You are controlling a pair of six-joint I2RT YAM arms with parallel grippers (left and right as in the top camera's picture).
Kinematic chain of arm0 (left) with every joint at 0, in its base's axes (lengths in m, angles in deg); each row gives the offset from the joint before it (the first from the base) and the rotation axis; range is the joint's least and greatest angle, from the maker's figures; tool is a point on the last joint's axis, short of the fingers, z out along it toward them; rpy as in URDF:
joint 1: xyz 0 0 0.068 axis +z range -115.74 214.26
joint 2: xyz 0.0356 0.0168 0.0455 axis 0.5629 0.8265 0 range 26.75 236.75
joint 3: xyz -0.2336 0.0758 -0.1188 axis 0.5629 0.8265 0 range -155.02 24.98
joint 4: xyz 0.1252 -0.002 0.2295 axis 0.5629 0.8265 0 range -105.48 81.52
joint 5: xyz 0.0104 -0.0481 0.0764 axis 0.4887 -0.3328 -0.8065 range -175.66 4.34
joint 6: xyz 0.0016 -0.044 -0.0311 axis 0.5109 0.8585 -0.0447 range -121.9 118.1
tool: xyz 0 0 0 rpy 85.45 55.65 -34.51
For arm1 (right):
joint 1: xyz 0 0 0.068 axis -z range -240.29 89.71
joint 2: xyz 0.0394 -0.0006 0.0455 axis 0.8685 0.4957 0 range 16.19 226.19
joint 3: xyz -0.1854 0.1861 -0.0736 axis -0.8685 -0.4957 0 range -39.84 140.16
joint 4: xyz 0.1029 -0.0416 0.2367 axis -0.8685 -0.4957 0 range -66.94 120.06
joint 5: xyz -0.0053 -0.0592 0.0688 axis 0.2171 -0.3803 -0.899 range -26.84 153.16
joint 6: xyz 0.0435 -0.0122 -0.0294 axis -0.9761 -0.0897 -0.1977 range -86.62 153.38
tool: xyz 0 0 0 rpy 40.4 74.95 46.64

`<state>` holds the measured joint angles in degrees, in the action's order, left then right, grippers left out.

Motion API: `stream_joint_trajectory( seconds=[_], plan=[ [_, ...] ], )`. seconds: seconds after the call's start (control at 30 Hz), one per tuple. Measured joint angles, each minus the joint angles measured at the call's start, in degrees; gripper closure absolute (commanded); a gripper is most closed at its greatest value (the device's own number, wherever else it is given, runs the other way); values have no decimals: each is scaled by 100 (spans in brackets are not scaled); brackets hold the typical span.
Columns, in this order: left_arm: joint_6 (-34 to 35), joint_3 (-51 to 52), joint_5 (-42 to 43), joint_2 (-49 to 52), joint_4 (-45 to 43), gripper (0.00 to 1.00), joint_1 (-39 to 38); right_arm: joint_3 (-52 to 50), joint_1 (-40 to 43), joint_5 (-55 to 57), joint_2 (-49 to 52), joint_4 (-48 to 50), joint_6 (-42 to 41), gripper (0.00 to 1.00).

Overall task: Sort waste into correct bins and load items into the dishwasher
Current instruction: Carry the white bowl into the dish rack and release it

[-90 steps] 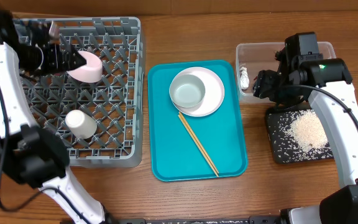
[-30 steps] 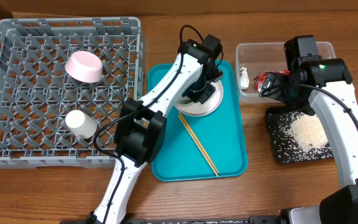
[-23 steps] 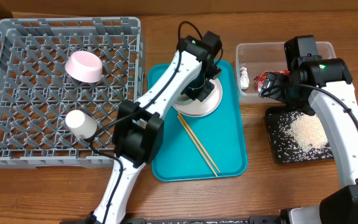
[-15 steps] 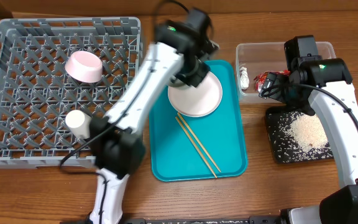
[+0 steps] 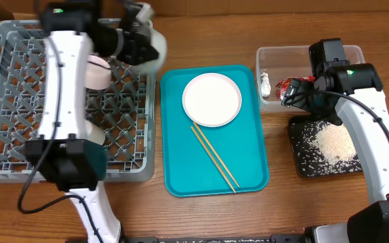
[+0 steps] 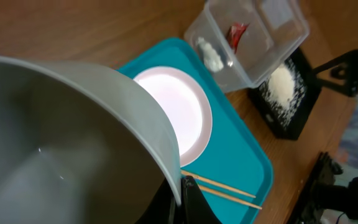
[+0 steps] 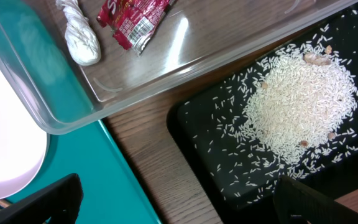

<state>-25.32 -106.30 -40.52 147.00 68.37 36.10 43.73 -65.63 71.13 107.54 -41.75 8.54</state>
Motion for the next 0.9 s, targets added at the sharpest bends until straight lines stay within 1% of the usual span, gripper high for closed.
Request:
stream_joint_trajectory(
  seconds=[0.13,0.4,0.6,0.9],
  plan=[
    [-372,55,710,0,15,96,623,0,0,2,0,2,0,0],
    [-909,590,1687,0,-48,96,1021,0,0,2,0,2,2,0],
    [-1025,1174,2050,7,-533,96,1121,0,0,-2,0,-2,0,0],
    [-1071,1537,2374,9,-890,96,1318,0,0,2,0,-4,4,0]
  ],
)
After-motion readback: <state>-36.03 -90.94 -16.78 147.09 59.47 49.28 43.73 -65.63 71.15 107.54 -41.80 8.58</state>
